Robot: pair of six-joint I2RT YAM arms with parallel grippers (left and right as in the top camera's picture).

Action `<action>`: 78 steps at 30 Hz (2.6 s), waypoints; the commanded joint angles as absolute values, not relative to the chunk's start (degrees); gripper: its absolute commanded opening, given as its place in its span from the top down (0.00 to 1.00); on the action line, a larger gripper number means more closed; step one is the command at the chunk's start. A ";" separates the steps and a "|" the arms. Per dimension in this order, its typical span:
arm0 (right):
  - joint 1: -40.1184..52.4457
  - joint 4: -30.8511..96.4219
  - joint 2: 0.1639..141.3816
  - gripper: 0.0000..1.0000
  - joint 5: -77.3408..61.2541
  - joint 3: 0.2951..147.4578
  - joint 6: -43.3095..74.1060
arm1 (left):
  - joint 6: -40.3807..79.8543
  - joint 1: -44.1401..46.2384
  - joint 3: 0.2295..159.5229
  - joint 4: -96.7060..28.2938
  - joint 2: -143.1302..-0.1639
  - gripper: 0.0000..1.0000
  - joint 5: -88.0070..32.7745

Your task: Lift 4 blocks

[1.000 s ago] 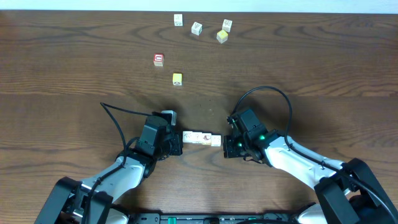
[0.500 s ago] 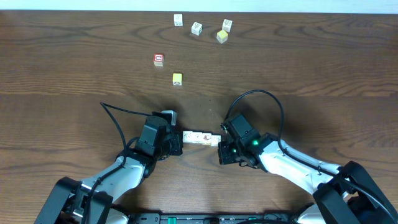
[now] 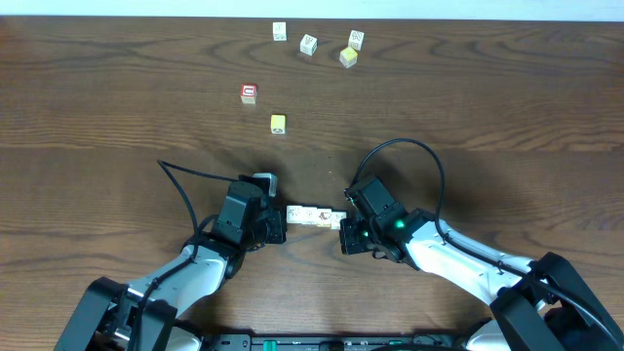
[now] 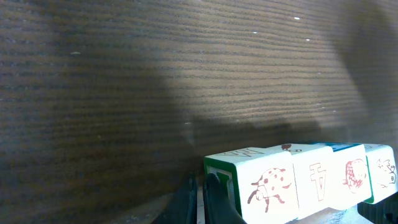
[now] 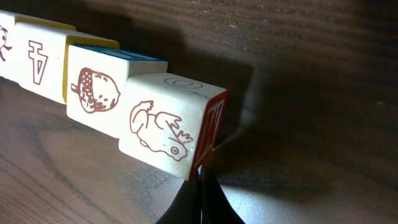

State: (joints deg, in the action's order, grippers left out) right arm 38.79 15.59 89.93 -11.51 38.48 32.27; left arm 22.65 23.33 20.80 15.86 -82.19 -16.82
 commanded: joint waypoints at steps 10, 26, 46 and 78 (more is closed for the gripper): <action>39.05 14.06 89.58 0.99 -10.31 38.89 32.03 | 22.09 23.44 20.93 15.97 -82.24 0.93 -17.47; 39.07 14.50 89.58 0.99 -10.59 38.89 31.64 | 22.09 23.44 20.93 15.97 -82.24 0.93 -17.47; 37.71 18.09 89.56 0.99 -1.06 39.03 36.77 | 22.06 23.44 20.93 15.94 -82.24 0.93 -17.47; 37.17 8.71 89.58 0.99 -7.22 39.00 33.61 | 22.06 23.44 20.93 15.97 -82.24 0.93 -17.52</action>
State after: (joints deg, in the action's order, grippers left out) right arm 38.13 9.32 89.60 -4.95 38.74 34.48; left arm 22.63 23.31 20.80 15.81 -82.19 -16.34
